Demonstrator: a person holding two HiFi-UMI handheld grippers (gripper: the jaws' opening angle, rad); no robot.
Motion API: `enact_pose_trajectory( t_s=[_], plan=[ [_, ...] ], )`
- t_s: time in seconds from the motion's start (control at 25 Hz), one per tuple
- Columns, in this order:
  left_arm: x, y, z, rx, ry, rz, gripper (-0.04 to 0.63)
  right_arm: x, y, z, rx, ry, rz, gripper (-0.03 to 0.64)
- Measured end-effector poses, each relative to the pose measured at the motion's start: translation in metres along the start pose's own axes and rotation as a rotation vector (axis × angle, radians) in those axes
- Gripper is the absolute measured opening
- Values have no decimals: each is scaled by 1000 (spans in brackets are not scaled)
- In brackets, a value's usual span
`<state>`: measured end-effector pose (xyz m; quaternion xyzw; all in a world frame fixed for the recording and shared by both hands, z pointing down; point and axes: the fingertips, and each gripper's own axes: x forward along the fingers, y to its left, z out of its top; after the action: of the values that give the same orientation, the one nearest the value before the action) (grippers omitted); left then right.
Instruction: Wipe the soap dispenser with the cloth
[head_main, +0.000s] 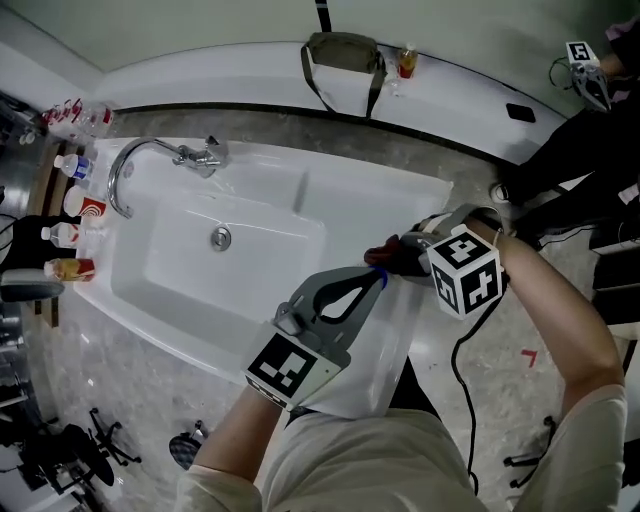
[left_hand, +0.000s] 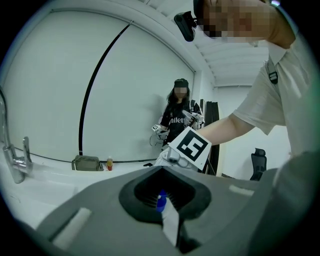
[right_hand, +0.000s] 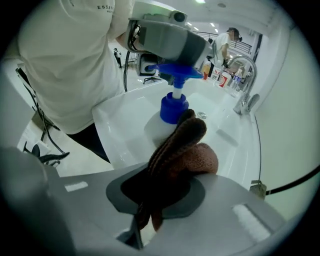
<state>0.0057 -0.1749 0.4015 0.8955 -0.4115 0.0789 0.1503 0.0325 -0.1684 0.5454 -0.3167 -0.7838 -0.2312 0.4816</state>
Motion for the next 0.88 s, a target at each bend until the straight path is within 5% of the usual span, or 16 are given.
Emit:
enact_pose_trajectory(
  t_s=[0.2, 0.36, 0.52, 0.64, 0.88],
  plan=[
    [-2, -3, -2, -5, 7, -38, 0, 0, 24, 3, 156, -62, -22, 78],
    [-3, -5, -4, 25, 21, -70, 0, -8, 35, 5, 378, -120, -85, 78],
    [-9, 0, 9, 128, -35, -61, 0, -21, 21, 6, 756, -294, -340, 78],
    [-22, 15, 23, 99, -96, -49, 0, -23, 19, -2, 1058, -374, -562, 78],
    [-34, 54, -28, 87, -17, -111, 4, -14, 43, -10, 1537, -416, -829, 78]
  ],
)
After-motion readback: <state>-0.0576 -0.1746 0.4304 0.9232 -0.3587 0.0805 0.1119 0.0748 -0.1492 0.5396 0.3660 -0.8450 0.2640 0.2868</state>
